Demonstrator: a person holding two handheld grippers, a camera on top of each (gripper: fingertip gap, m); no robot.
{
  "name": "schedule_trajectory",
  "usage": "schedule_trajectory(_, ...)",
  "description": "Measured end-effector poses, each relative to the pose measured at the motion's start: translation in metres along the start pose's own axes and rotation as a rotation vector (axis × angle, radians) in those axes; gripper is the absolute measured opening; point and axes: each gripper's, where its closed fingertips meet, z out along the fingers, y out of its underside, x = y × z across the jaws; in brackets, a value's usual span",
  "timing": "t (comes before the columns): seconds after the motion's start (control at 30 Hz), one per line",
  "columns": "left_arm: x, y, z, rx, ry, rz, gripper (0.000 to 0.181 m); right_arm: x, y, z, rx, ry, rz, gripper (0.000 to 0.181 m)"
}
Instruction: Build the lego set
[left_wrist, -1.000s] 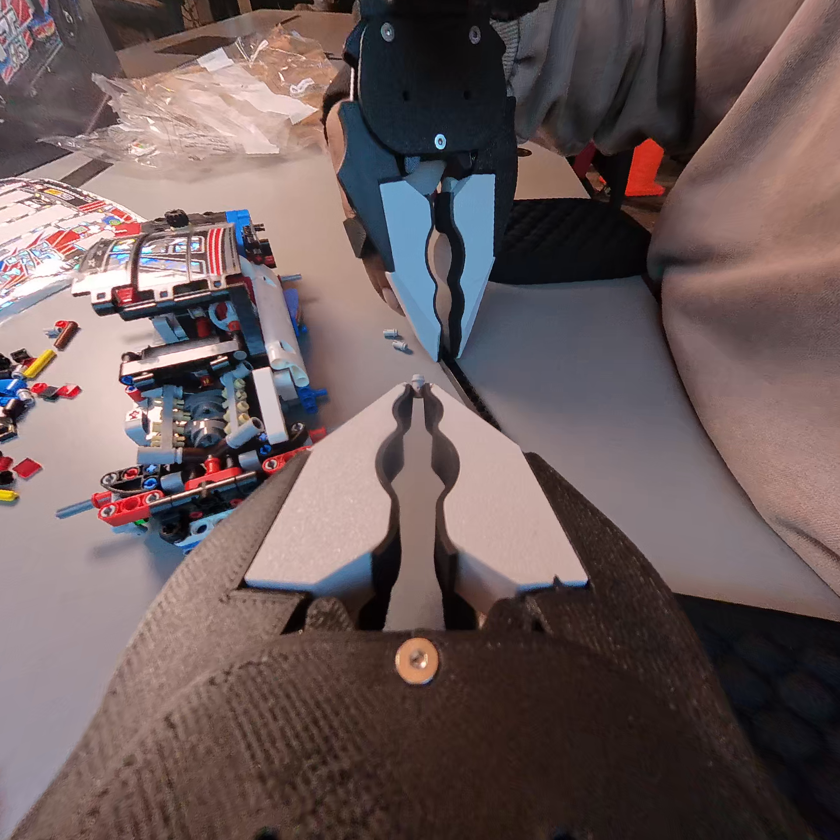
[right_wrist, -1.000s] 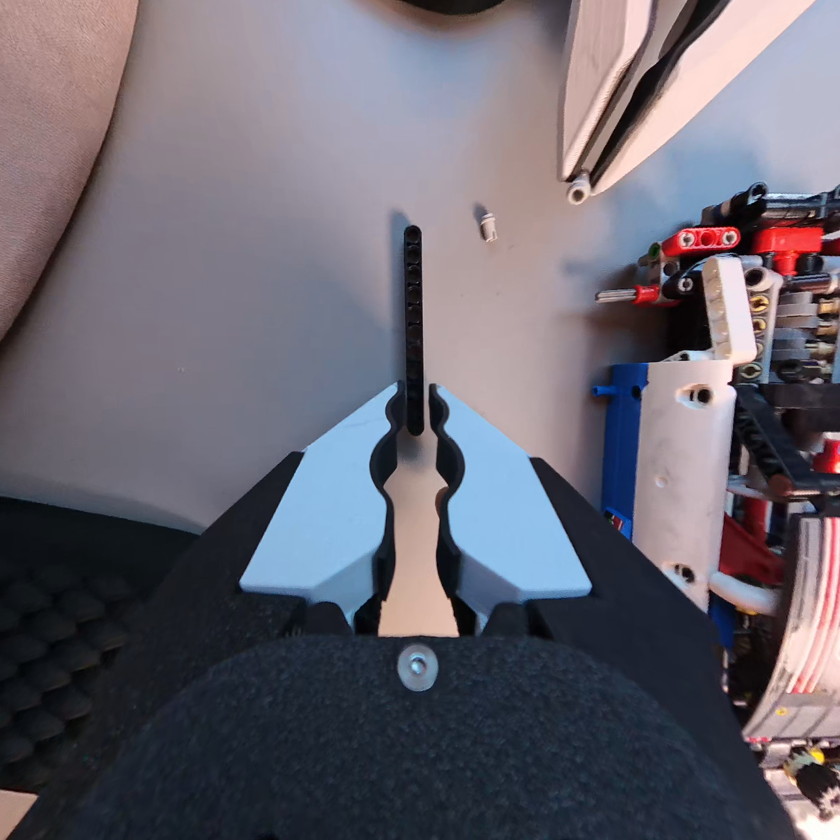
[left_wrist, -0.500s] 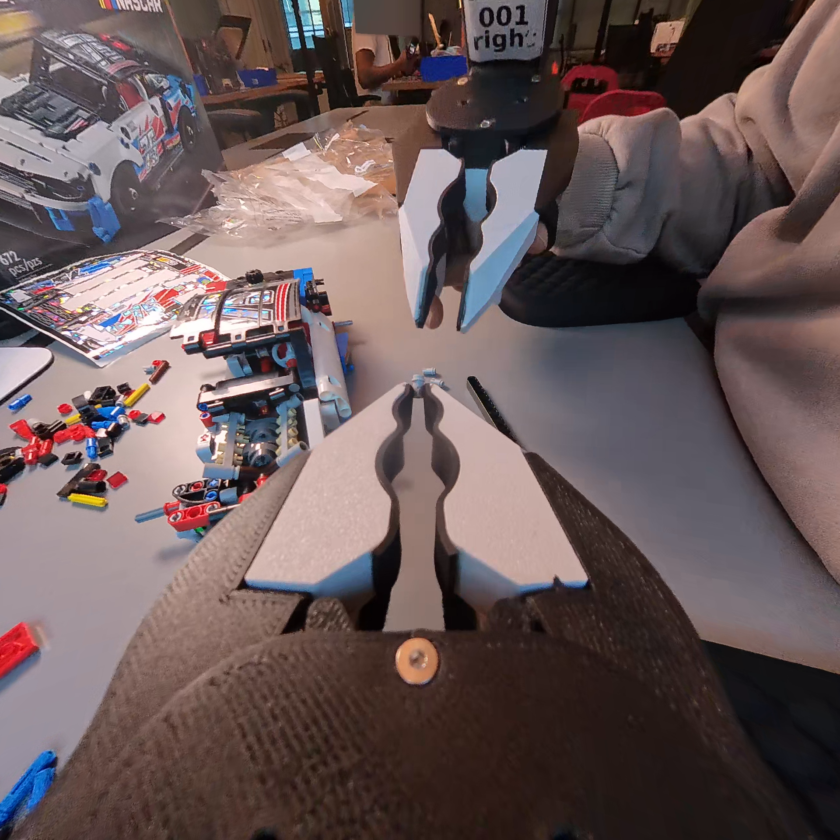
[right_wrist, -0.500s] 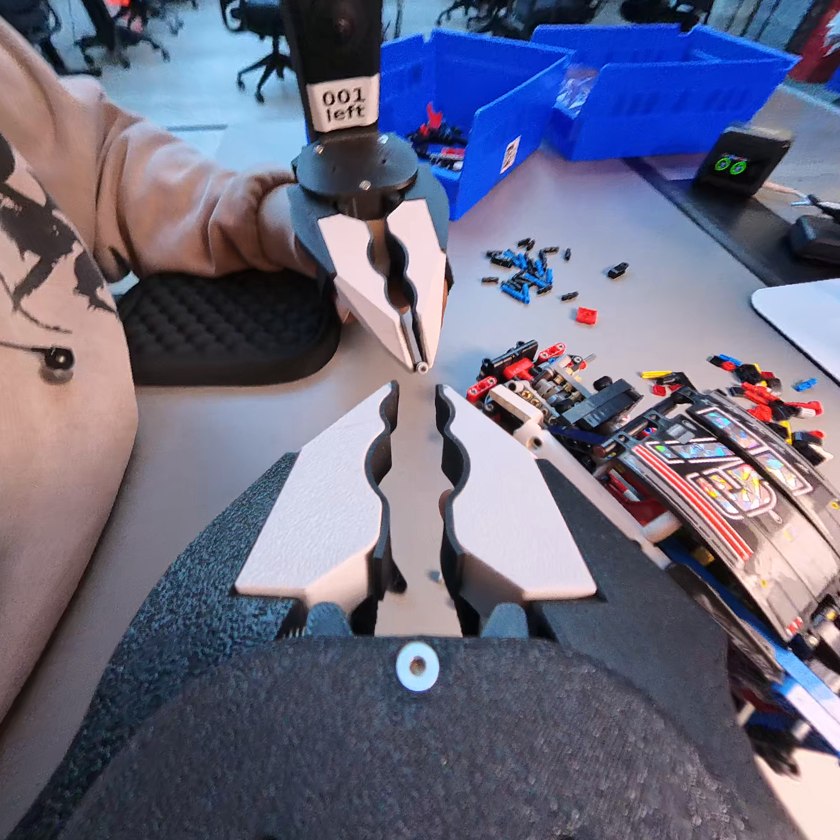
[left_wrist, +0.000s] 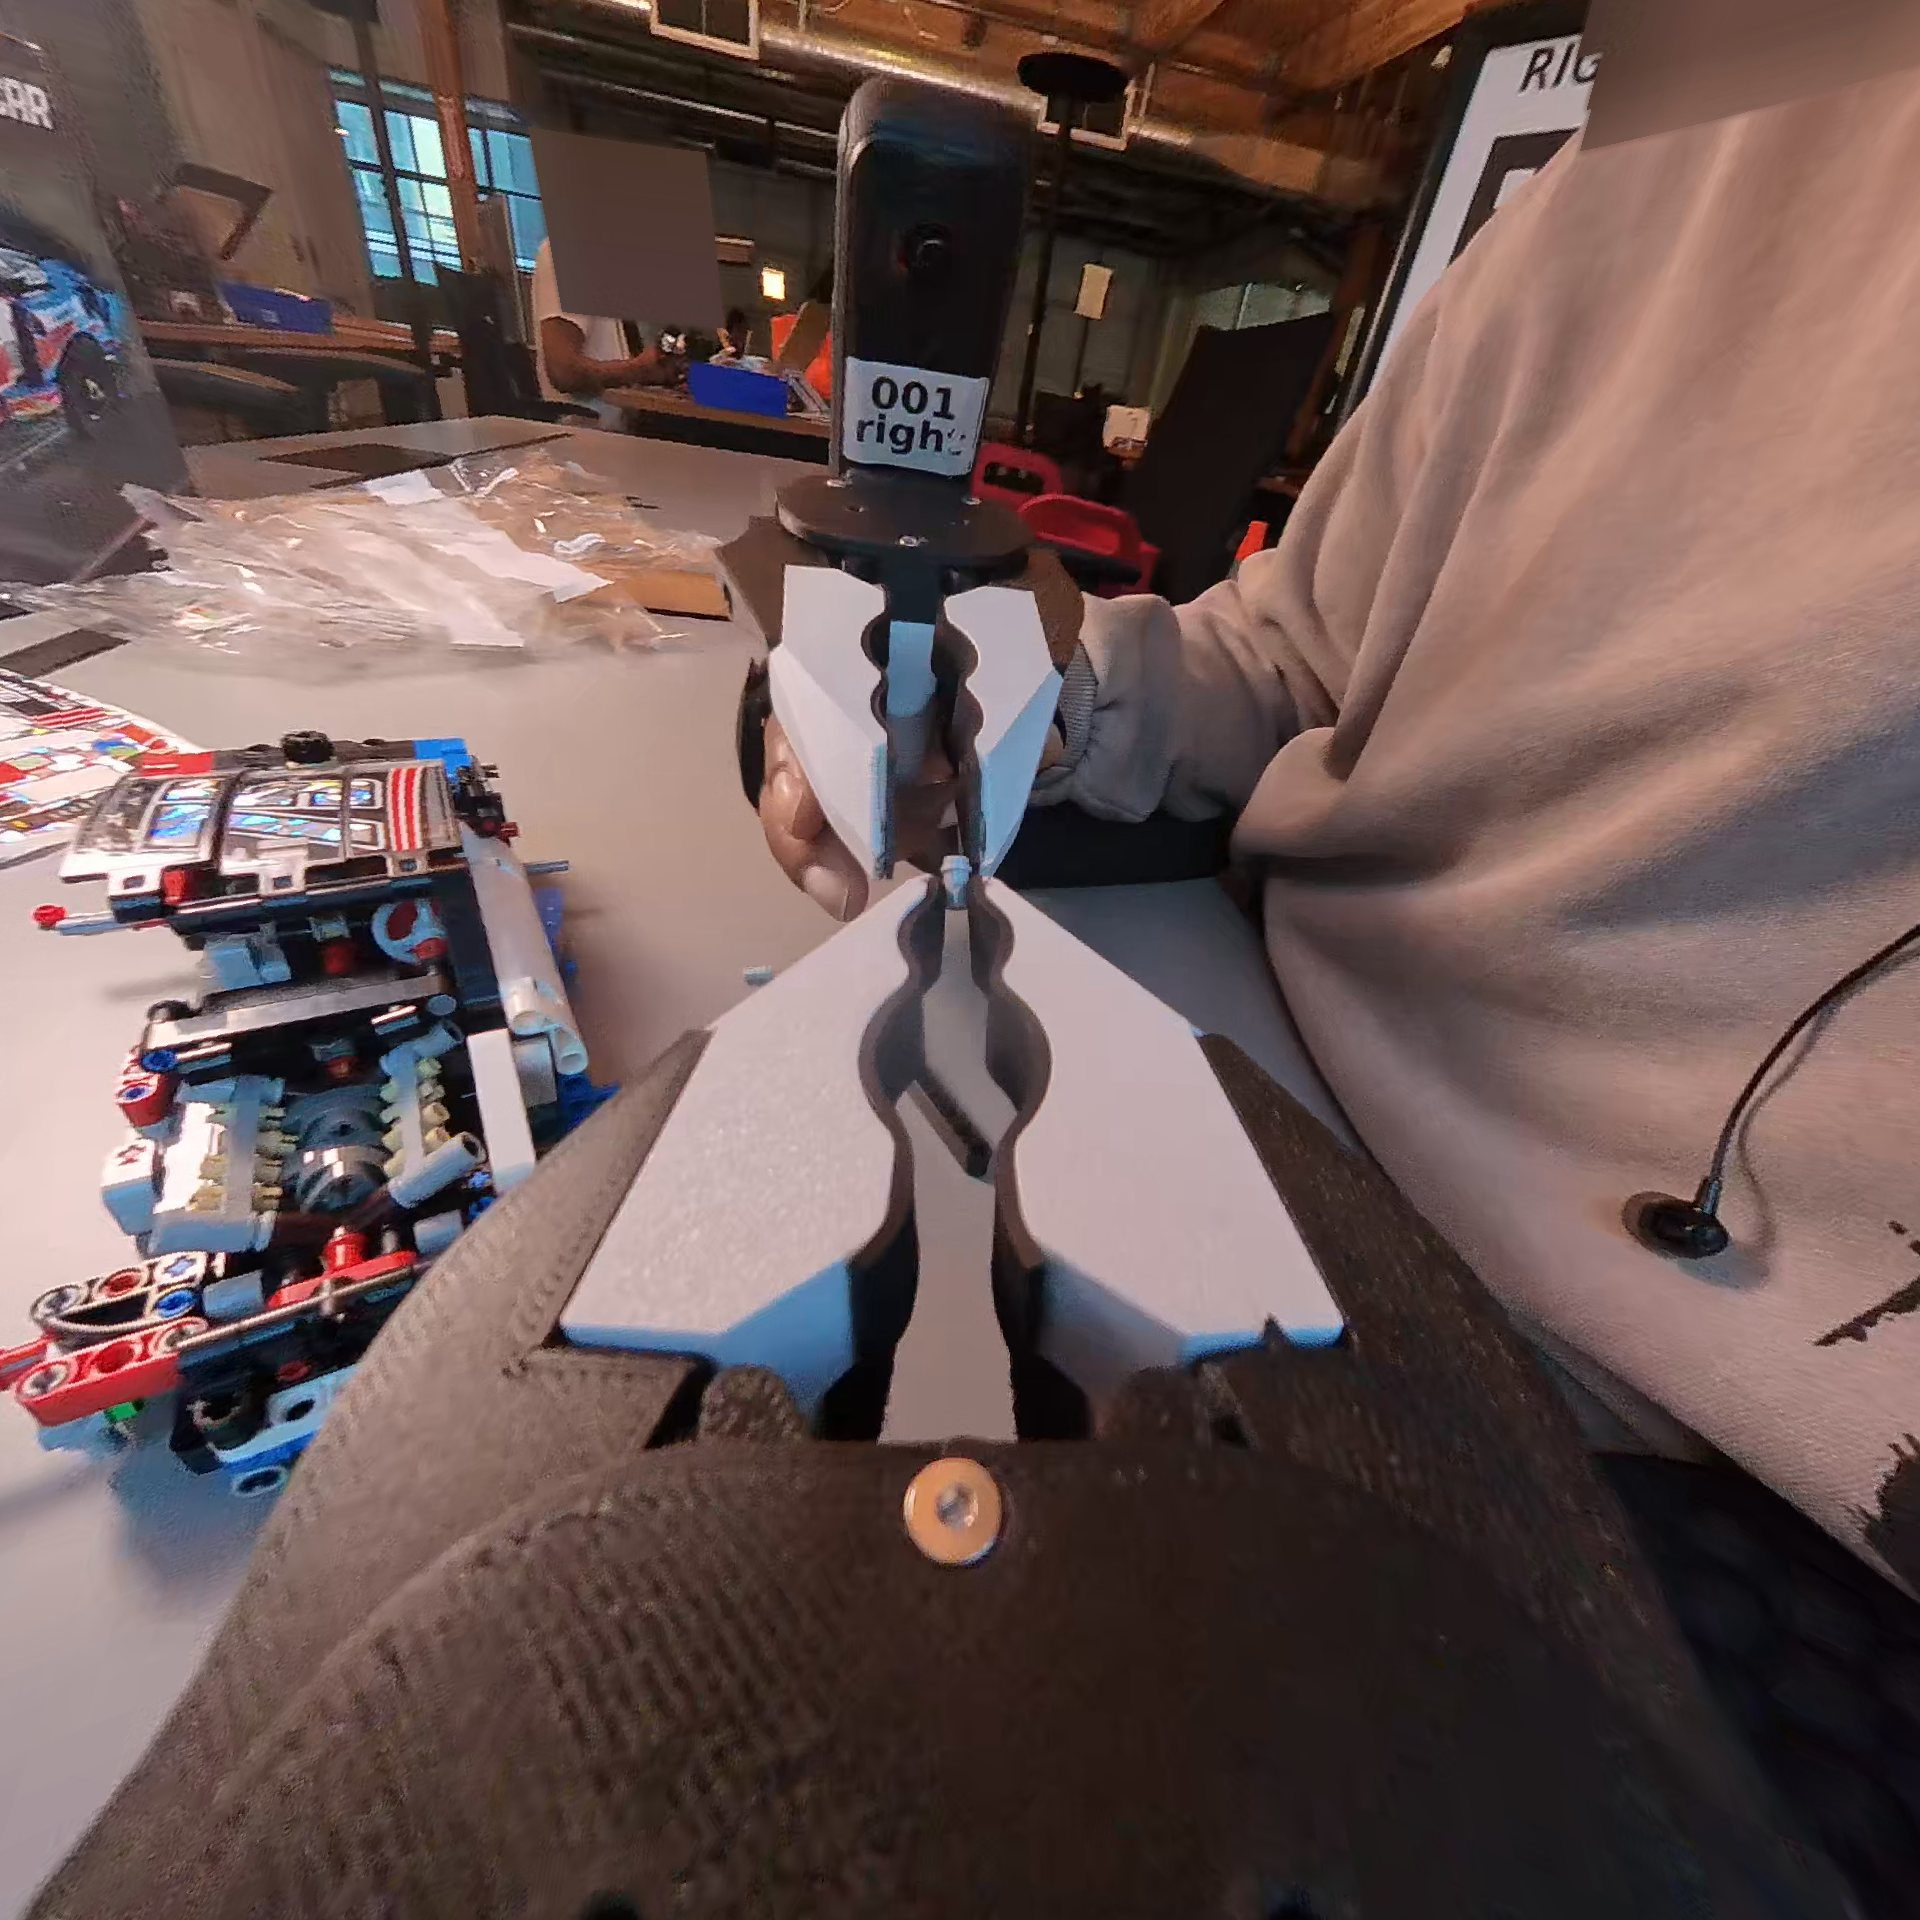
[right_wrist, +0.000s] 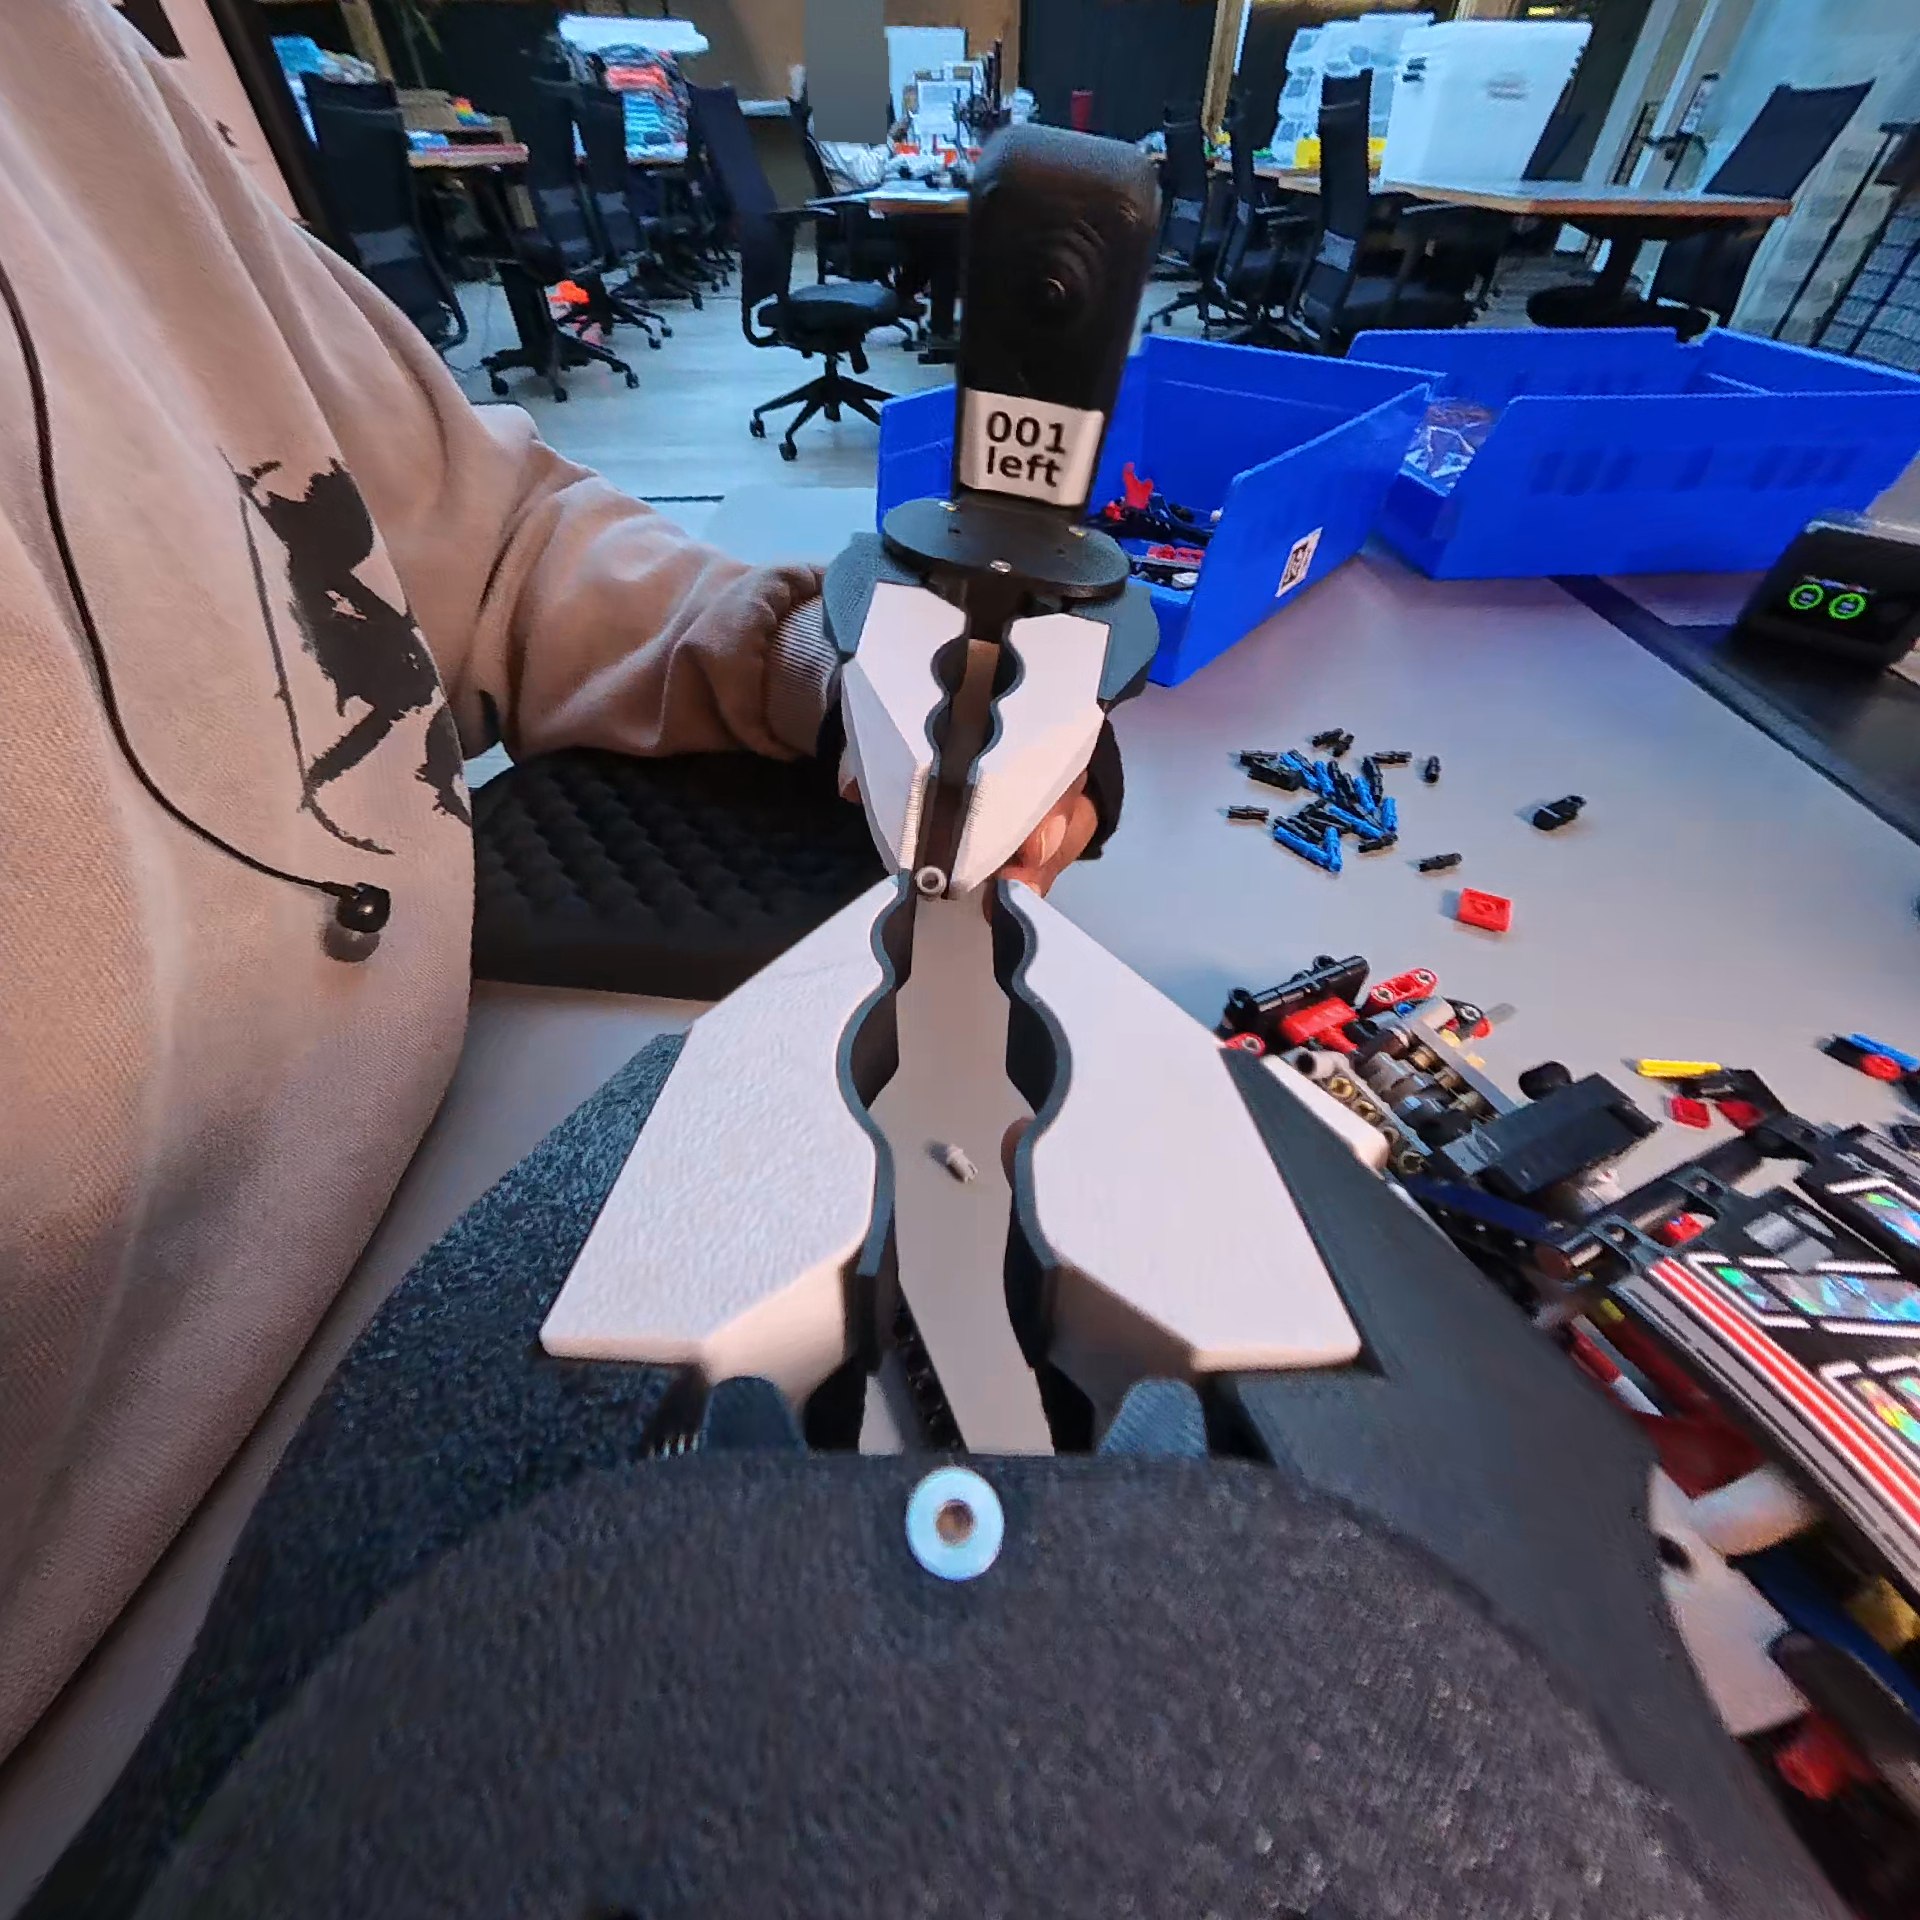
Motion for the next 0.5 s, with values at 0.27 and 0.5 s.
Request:
schedule_trajectory(0.27,0.003,-0.005,-0.003,0.053,0.078,-0.110,0.003,-0.003,0.003,0.001,-0.014,0.018,-0.044,0.011)
schedule_trajectory(0.5,0.007,-0.011,-0.006,0.097,0.143,-0.166,0.003,-0.008,-0.010,-0.002,0.006,0.039,-0.124,0.010)
